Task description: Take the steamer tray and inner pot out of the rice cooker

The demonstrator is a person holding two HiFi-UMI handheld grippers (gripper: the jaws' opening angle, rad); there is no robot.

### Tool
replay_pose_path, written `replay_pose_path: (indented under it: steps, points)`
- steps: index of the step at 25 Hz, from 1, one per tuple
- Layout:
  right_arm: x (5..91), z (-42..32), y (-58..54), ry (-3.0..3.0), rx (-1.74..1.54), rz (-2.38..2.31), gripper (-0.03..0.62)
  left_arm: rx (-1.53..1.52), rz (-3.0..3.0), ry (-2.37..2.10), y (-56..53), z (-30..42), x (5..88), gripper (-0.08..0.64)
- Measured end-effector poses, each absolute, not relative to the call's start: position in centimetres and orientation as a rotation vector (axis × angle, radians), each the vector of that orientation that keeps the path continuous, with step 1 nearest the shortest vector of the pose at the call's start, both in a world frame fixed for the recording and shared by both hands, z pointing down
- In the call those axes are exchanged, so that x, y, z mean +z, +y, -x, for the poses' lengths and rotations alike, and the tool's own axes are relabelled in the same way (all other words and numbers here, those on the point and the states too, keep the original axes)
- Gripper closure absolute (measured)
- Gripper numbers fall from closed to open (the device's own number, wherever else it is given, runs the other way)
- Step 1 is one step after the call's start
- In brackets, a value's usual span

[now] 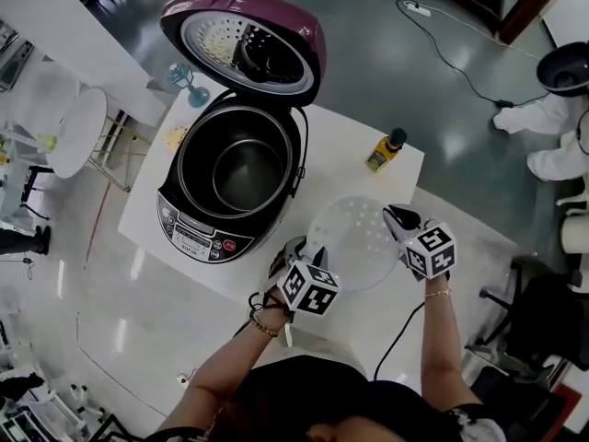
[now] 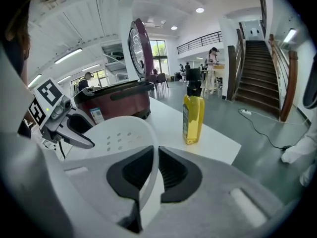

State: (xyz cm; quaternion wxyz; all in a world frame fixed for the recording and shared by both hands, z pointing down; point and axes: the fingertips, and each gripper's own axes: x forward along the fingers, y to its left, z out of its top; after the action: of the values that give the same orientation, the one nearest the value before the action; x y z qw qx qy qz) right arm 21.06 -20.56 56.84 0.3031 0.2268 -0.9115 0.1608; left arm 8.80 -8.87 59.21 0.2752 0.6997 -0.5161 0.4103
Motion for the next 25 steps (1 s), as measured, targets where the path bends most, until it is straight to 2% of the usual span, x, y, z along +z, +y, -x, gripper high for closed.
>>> replay_pose_path:
  steps: [25]
  points:
    - [62.4,-19.6,-28.6,-2.403,0.511,-0.597,0.555,1.098,-1.71,-1.435,-17.1,-6.4,64.1,0.433]
